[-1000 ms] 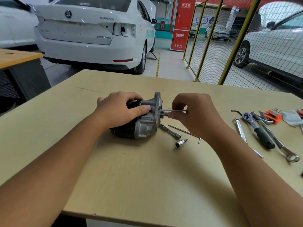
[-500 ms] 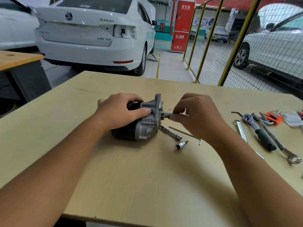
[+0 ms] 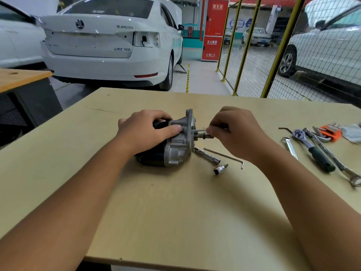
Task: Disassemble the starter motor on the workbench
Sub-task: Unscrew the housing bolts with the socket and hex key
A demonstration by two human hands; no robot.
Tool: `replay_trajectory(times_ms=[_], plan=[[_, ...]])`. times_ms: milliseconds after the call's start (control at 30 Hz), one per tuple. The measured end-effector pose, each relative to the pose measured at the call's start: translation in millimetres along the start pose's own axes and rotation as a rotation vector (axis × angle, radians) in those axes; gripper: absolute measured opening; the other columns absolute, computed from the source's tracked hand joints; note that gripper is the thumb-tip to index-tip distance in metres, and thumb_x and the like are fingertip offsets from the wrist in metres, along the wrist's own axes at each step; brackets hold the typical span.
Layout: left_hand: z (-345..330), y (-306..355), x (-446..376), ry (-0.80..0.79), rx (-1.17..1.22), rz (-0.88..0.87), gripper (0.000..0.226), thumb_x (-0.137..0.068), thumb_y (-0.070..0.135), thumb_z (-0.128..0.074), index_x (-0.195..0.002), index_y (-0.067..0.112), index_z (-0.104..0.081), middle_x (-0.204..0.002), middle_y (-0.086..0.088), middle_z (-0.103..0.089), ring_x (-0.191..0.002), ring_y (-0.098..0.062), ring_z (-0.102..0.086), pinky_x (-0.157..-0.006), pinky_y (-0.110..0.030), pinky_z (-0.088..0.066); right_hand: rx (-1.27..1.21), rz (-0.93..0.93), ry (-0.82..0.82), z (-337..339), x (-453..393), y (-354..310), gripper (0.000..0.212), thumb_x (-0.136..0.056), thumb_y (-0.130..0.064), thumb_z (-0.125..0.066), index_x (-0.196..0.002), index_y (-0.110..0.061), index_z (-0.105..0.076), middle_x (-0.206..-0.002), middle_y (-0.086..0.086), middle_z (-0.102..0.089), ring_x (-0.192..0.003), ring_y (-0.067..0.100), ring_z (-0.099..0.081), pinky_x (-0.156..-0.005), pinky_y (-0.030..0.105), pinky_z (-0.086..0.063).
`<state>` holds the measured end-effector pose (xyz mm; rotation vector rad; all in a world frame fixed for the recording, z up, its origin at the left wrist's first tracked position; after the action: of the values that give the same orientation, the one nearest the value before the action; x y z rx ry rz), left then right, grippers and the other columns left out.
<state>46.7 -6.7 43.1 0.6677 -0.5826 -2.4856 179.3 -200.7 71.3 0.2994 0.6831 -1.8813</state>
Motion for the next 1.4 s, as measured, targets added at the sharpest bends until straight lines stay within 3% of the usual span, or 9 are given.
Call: replay_trajectory(times_ms=[133, 433, 667, 833, 967, 1067, 1167, 1267, 1400], plan=[[-1.1, -2.2, -0.1, -0.003, -0.025, 0.002, 0.073, -0.059, 0.097, -0.04, -0.112, 0.054, -0.065, -0.109, 0.026, -0.067, -0.105, -0.009, -0.055, -0.092, -0.04, -0.026, 0.033, 0.022, -0.003, 1.2, 1.4, -1.4, 0.009, -0.085, -0.028, -0.077, -0.081, -0.025, -0.069, -0.079, -0.017, -0.055, -0.073, 0.003, -0.052, -0.069, 0.035, -0.047], [-1.7, -1.0, -0.8, 0.03, -0.014, 0.031, 0.06, -0.07, 0.09, -0.043, -0.109, 0.052, -0.068, -0.109, 0.026, -0.069, -0.11, -0.011, -0.058, -0.092, -0.04, -0.026, -0.021, 0.027, -0.089, -1.8, 2.1, -1.0, 0.011, -0.095, -0.019, -0.065, -0.092, -0.017, -0.076, -0.085, -0.002, -0.06, -0.078, 0.014, -0.055, -0.072, 0.03, -0.042], [-1.1, -1.5, -2.5, 0.022, 0.009, 0.031, 0.062, -0.063, 0.092, -0.049, -0.108, 0.053, -0.068, -0.106, 0.028, -0.068, -0.107, -0.009, -0.057, -0.092, -0.04, -0.028, 0.099, 0.027, -0.038, -1.7, 1.5, -4.0, 0.003, -0.088, -0.027, -0.075, -0.086, -0.024, -0.076, -0.083, -0.017, -0.056, -0.08, 0.013, -0.057, -0.075, 0.042, -0.052], [-2.3, -2.5, -2.5, -0.006, -0.016, 0.016, 0.073, -0.055, 0.096, -0.044, -0.111, 0.056, -0.064, -0.107, 0.029, -0.064, -0.102, -0.006, -0.052, -0.091, -0.039, -0.025, 0.023, 0.007, -0.021, -1.7, 2.3, 0.1, 0.024, -0.078, -0.031, -0.083, -0.072, -0.037, -0.061, -0.075, -0.019, -0.057, -0.069, 0.002, -0.053, -0.063, 0.032, -0.046], [-1.5, -0.5, -1.6, 0.009, -0.01, 0.015, 0.064, -0.067, 0.094, -0.037, -0.11, 0.055, -0.065, -0.108, 0.029, -0.067, -0.107, -0.008, -0.055, -0.092, -0.04, -0.026, -0.013, 0.021, -0.044, -4.7, 3.9, -0.7, 0.009, -0.09, -0.034, -0.07, -0.082, -0.032, -0.068, -0.067, -0.013, -0.057, -0.069, 0.002, -0.053, -0.057, 0.022, -0.034], [-0.7, 0.6, -1.7, 0.011, 0.005, 0.027, 0.054, -0.072, 0.088, -0.044, -0.108, 0.055, -0.067, -0.107, 0.03, -0.067, -0.106, -0.008, -0.055, -0.092, -0.04, -0.026, 0.001, 0.043, -0.077, -5.1, 2.1, -1.3, 0.015, -0.095, -0.025, -0.065, -0.085, -0.018, -0.074, -0.073, -0.007, -0.057, -0.07, 0.007, -0.052, -0.063, 0.029, -0.036], [-0.5, 0.8, -0.8, 0.011, 0.011, 0.032, 0.052, -0.07, 0.087, -0.047, -0.107, 0.055, -0.067, -0.105, 0.03, -0.067, -0.104, -0.008, -0.055, -0.093, -0.04, -0.027, 0.005, 0.04, -0.091, -6.1, 1.9, -1.7, 0.01, -0.092, -0.02, -0.069, -0.087, -0.015, -0.076, -0.077, -0.009, -0.057, -0.073, 0.008, -0.054, -0.065, 0.029, -0.039], [0.6, -0.3, -1.2, 0.003, 0.011, 0.031, 0.058, -0.067, 0.089, -0.049, -0.109, 0.053, -0.068, -0.108, 0.028, -0.067, -0.106, -0.009, -0.055, -0.092, -0.04, -0.027, 0.03, 0.039, -0.068, -5.6, 2.5, -4.6, 0.006, -0.086, -0.024, -0.076, -0.082, -0.021, -0.076, -0.076, -0.014, -0.057, -0.071, 0.006, -0.055, -0.065, 0.031, -0.046], [-0.3, -1.2, -1.2, -0.034, -0.001, 0.028, 0.071, -0.058, 0.092, -0.048, -0.115, 0.053, -0.066, -0.114, 0.025, -0.067, -0.108, -0.011, -0.054, -0.093, -0.041, -0.026, 0.018, 0.012, -0.026, -2.6, 2.8, -2.9, 0.025, -0.077, -0.029, -0.085, -0.072, -0.036, -0.061, -0.074, -0.016, -0.057, -0.068, 0.0, -0.053, -0.059, 0.027, -0.042]])
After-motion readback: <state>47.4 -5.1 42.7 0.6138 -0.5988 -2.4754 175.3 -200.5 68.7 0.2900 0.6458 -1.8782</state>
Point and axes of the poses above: each hand's wrist, its own x-axis away from the middle knuckle, its own z-axis out of the back of the hand, y = z × x, the point moved 5 cm from there along -x, towards the middle knuckle
